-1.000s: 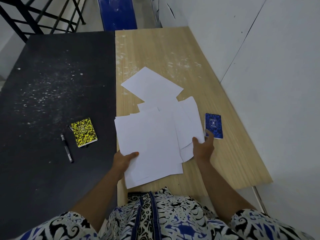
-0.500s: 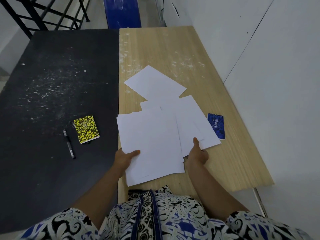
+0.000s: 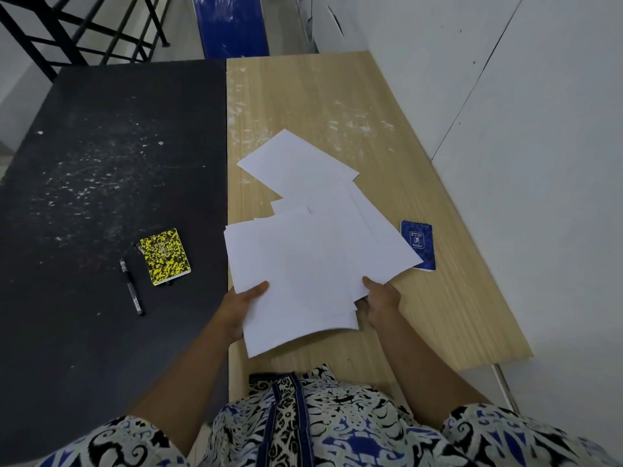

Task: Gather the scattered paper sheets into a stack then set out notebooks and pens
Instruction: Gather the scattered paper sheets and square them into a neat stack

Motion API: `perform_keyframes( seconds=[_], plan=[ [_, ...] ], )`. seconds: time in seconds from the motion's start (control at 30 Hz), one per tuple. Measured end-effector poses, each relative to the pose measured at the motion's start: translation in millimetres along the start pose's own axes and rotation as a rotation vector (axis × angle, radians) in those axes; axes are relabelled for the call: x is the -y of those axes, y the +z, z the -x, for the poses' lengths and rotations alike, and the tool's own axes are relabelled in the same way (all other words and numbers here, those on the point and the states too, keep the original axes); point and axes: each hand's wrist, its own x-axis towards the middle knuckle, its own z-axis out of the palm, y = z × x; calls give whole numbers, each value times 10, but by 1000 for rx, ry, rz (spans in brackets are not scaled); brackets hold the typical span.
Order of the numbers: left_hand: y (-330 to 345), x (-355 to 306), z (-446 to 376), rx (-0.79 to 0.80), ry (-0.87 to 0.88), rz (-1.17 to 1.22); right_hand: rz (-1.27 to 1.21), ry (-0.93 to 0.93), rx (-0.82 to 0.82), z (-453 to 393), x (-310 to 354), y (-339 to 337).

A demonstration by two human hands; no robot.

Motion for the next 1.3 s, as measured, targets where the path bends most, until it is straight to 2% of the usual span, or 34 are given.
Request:
perform_keyframes(
  seconds=[0.1,0.2,0.3,0.37,0.47,0.5,0.7,0.77,0.87,0.93,1.0,1.07,1.13,1.2,1.3],
  plan=[
    [174,-133,-15,107,9,120,29,-9,56,54,-30,-17],
    [325,-219,-44,122,0,208,57,-29,189,143,-97,-46],
    [372,-237,-85,112,-30,193,92,-27,288,165,-161,-60],
    [369,-214,-125,30,-47,136,139,-54,303,164,-169,-59],
    [325,-166,-192,-173,-46,41,222,-62,295,80,-196,-70],
    [318,-158,-206,-184,-42,39,223,-65,295,89,-186,-76],
    [435,-326,-145,34,-35,39,224,-75,322,171,-171,-102],
    [481,-344,-166,-23,-10,-2,266,-100,322,164,-193,-94],
    [529,-282,-236,-203,6,-144,337,-74,314,185,-147,-95],
    [542,-225,-268,-243,-4,-199,452,-67,322,218,-82,-119],
    [519,-174,-323,-245,24,-230,486,-183,237,227,-48,-117],
    [520,-142,-361,-249,58,-276,480,-406,23,210,-48,-128],
    [544,-134,-389,-240,73,-325,435,-545,-212,179,-12,-140],
    [560,-127,-415,-206,72,-392,361,-592,-391,144,81,-165],
    [548,-87,-491,-191,62,-573,359,-650,-527,6,259,-190]
  ],
)
